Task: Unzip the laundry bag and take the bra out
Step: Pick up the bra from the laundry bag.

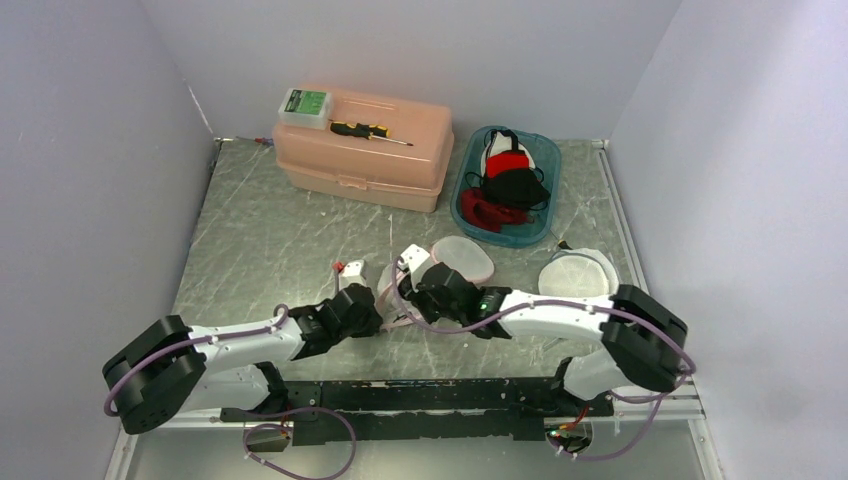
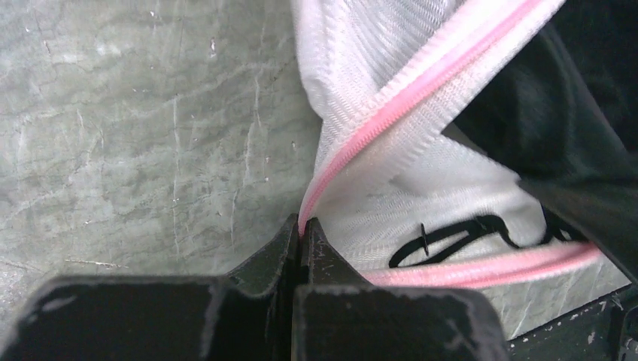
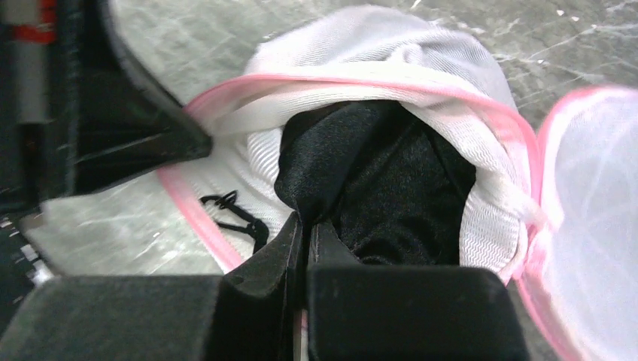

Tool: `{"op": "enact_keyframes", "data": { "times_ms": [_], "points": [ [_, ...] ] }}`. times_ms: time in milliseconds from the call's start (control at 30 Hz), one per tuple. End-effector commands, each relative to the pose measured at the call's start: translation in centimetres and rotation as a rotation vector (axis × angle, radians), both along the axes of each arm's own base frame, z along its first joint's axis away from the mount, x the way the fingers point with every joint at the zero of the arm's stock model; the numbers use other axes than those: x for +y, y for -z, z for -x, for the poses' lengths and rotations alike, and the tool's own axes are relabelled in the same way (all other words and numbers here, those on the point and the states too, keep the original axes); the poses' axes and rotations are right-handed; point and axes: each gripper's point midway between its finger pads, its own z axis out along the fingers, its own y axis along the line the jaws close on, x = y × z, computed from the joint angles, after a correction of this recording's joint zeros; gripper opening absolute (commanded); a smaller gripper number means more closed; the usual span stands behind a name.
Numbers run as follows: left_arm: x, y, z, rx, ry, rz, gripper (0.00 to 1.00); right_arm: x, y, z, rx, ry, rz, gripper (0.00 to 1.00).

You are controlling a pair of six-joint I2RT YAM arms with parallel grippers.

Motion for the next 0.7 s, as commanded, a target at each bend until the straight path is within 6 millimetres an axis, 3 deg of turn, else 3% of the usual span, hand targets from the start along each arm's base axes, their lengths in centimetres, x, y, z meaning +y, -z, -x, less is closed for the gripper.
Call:
{"op": "enact_keyframes", "data": {
  "times_ms": [0, 233, 367, 467, 600, 667],
  "points": [
    [1.4, -0.1, -0.4, -0.011, -0.015, -0.099, 0.03, -0.5, -2.2, 1.8, 0.045, -0.032, -0.081, 0.0],
    [0.7, -0.7, -1.4, -0.02, -0.011, -0.124, 0.03, -0.8, -4.2, 3.9, 0.107, -0.094, -0.245, 0.0],
    [0.5, 0.0, -1.3, -0.006, 0.004, -0.13, 0.03, -2.7, -5.6, 2.9, 0.107, 0.018, -0.392, 0.0],
    [0.1, 0.7, -0.9, 0.012, 0.02, -0.113, 0.03, -4.5, -5.3, 2.1, 0.13, 0.112, -0.458, 0.0],
    [-0.7, 1.1, -0.4, 0.028, 0.055, -0.078, 0.03, -4.9, -4.0, 2.8, 0.175, 0.105, -0.435, 0.0],
    [-0.9, 1.1, -0.3, 0.034, 0.066, -0.076, 0.03, -4.8, -4.3, 2.9, 0.175, 0.094, -0.445, 0.16]
  ]
}}
